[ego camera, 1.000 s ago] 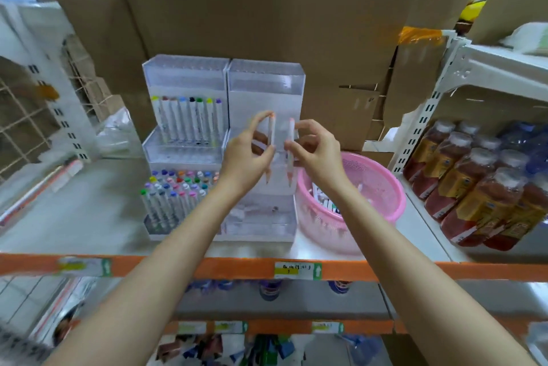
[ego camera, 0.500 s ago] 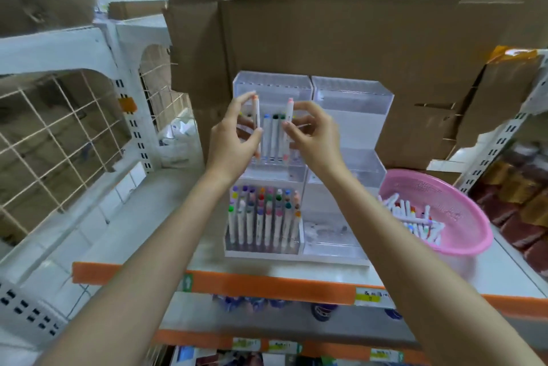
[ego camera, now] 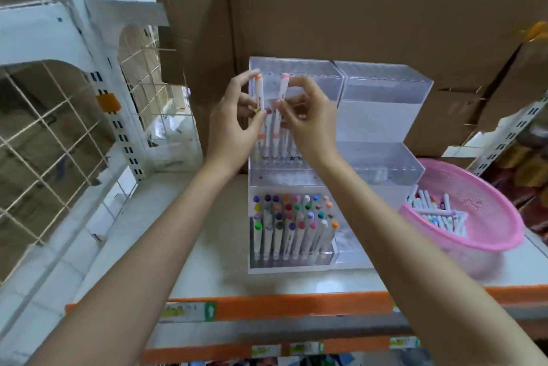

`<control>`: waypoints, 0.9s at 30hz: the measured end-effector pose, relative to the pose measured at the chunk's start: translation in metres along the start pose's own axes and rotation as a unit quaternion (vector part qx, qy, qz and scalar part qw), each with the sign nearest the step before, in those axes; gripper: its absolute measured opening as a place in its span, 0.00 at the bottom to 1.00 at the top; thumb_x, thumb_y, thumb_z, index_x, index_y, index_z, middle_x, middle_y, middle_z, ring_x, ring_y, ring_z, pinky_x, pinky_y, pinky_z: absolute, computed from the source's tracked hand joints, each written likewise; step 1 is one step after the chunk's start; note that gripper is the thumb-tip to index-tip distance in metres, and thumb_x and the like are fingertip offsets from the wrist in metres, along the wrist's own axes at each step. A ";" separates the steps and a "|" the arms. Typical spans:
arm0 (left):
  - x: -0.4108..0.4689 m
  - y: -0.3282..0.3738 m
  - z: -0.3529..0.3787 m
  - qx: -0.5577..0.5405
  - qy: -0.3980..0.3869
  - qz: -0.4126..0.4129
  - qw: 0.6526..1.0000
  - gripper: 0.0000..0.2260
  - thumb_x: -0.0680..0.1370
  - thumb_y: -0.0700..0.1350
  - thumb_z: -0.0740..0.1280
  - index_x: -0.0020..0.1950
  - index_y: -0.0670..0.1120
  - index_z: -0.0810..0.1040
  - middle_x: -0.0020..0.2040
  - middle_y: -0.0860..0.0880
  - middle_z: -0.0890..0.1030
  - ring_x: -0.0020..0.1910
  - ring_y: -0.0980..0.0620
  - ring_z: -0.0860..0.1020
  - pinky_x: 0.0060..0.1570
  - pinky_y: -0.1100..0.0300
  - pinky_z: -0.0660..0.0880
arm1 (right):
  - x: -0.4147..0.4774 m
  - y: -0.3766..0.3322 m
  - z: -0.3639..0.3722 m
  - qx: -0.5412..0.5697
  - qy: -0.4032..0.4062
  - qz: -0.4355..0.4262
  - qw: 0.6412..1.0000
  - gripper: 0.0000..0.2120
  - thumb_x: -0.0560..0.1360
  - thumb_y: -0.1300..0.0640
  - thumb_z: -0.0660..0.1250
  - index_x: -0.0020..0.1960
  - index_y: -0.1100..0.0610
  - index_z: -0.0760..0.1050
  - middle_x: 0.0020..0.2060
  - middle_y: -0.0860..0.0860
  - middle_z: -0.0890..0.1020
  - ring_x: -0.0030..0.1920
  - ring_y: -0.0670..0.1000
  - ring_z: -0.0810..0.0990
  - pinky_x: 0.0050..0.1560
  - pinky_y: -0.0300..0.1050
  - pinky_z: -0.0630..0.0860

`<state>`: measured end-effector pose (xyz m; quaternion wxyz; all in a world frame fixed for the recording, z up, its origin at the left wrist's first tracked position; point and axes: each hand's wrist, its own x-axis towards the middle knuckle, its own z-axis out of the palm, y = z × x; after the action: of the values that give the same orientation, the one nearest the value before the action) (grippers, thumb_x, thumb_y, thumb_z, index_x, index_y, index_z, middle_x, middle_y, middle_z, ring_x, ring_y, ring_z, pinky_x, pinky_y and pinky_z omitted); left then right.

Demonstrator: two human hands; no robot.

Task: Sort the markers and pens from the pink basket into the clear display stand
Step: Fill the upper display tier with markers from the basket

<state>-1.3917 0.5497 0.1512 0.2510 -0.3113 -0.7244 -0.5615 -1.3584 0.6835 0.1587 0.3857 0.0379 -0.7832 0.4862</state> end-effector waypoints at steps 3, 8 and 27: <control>-0.001 -0.004 -0.001 0.012 -0.008 0.008 1.000 0.24 0.74 0.38 0.69 0.68 0.51 0.69 0.42 0.49 0.76 0.41 0.54 0.78 0.46 0.59 0.78 | -0.001 0.000 0.005 -0.022 0.005 -0.026 0.999 0.09 0.75 0.60 0.70 0.54 0.58 0.73 0.35 0.50 0.82 0.35 0.44 0.81 0.39 0.50 0.81; -0.002 -0.011 -0.004 0.022 -0.012 0.007 1.000 0.25 0.73 0.36 0.70 0.68 0.51 0.69 0.42 0.50 0.77 0.41 0.57 0.78 0.47 0.67 0.76 | -0.004 0.001 0.012 -0.050 -0.002 -0.046 0.998 0.10 0.75 0.57 0.71 0.54 0.58 0.74 0.36 0.49 0.81 0.36 0.46 0.80 0.40 0.43 0.79; -0.011 -0.026 -0.009 0.062 -0.071 -0.026 0.995 0.25 0.73 0.37 0.71 0.67 0.52 0.70 0.40 0.48 0.79 0.39 0.57 0.78 0.42 0.74 0.72 | -0.011 0.003 0.015 -0.062 -0.014 -0.046 0.997 0.08 0.75 0.60 0.71 0.52 0.59 0.74 0.36 0.51 0.79 0.37 0.49 0.80 0.40 0.45 0.79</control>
<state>-1.4030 0.5347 0.1289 0.2033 -0.3148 -0.7819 -0.4982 -1.3603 0.6695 0.1458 0.3984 0.0564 -0.8146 0.4177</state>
